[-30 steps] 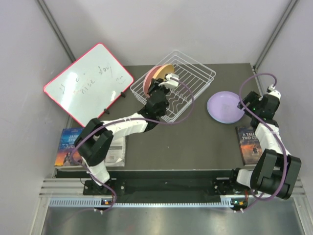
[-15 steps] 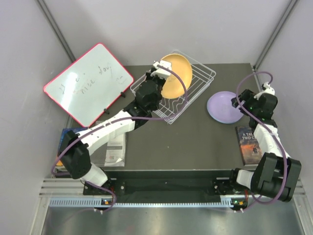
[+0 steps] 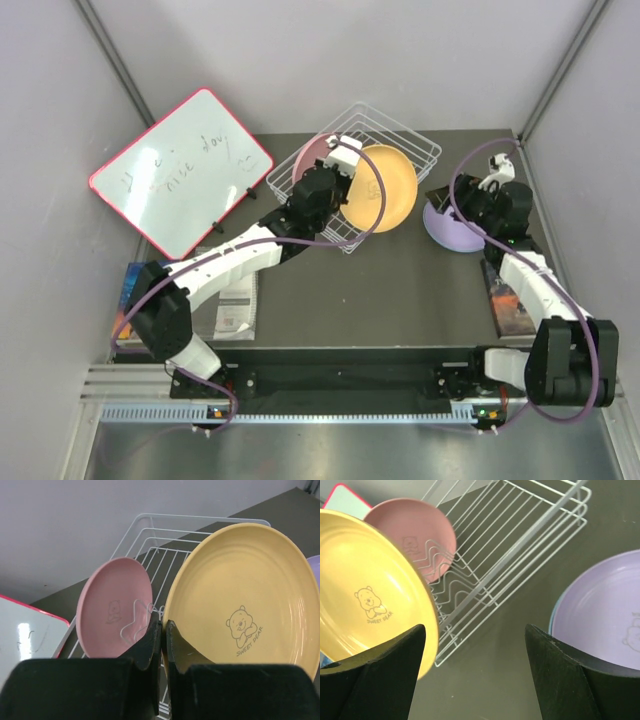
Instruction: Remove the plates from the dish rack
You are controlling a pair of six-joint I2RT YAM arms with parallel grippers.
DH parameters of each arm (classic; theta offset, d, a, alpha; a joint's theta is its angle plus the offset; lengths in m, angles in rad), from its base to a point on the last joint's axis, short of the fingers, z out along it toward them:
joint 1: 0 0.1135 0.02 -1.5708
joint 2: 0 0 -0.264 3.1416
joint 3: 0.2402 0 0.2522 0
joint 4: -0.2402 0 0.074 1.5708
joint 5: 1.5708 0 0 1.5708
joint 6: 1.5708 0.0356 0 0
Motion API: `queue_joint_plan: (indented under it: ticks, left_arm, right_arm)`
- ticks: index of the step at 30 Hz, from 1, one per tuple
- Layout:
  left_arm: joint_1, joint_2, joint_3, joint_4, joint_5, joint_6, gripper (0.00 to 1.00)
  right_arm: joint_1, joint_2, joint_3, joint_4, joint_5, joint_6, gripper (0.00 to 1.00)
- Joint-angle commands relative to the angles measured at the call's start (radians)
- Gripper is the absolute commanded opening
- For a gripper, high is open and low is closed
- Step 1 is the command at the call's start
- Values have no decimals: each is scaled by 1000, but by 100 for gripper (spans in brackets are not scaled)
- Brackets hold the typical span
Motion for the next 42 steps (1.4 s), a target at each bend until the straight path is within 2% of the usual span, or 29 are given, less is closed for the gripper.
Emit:
queue_joint_plan:
  ticks: [1, 7, 10, 12, 13, 14, 16, 17, 18, 21, 24, 25, 27, 29, 30, 31, 35, 39, 42]
  left_arm:
    - [-4, -5, 43, 40, 85, -80, 0]
    - [-2, 2, 38, 54, 125, -110, 0]
    - [-2, 9, 39, 55, 132, -116, 0]
    - [-2, 10, 35, 60, 142, -117, 0]
    - [-2, 10, 33, 61, 145, -117, 0]
    - [-1, 10, 29, 66, 152, -117, 0]
    - [1, 10, 26, 75, 158, -117, 0]
    - [1, 10, 23, 77, 165, -116, 0]
    - [1, 12, 21, 81, 169, -143, 0]
    - [4, 13, 13, 91, 172, -142, 0]
    - [7, 10, -3, 97, 165, -128, 0]
    - [10, 5, -8, 98, 160, -128, 15]
    - [13, -1, -25, 104, 151, -97, 32]
    - [22, -13, -40, 115, 143, -94, 61]
    - [25, -16, -45, 120, 142, -93, 69]
    - [30, -21, -49, 124, 129, -88, 82]
    - [39, -51, -89, 161, 82, -42, 93]
    - [79, -61, -100, 177, 37, 18, 95]
    - [175, -48, -105, 154, 45, -2, 95]
  right_arm:
    - [45, 23, 50, 109, -47, 35, 80]
    - [89, 62, 71, 110, -68, 29, 80]
    - [98, 81, 80, 103, -62, 20, 76]
    - [98, 89, 85, 97, -63, 17, 56]
    - [99, 102, 86, 99, -68, 11, 49]
    - [99, 105, 88, 99, -73, 9, 32]
    - [98, 127, 86, 116, -99, 11, 20]
    - [99, 132, 82, 125, -109, 12, 8]
    - [99, 136, 82, 132, -113, 14, 0]
    - [99, 122, 68, 133, -90, 19, 0]
    - [89, 67, 53, 91, 2, 0, 0]
    - [70, 52, 47, 73, 31, -1, 0]
    - [43, 5, 30, 54, 53, 0, 0]
    - [-16, -26, 13, 22, 87, -3, 0]
    - [-32, -54, 11, 5, 101, -8, 0]
    - [-63, -66, 10, -11, 125, -21, 0]
    - [-144, -111, 10, -114, 202, -61, 0]
    - [-209, -99, 28, -222, 263, -93, 0]
    - [-249, -73, 39, -272, 305, -110, 0]
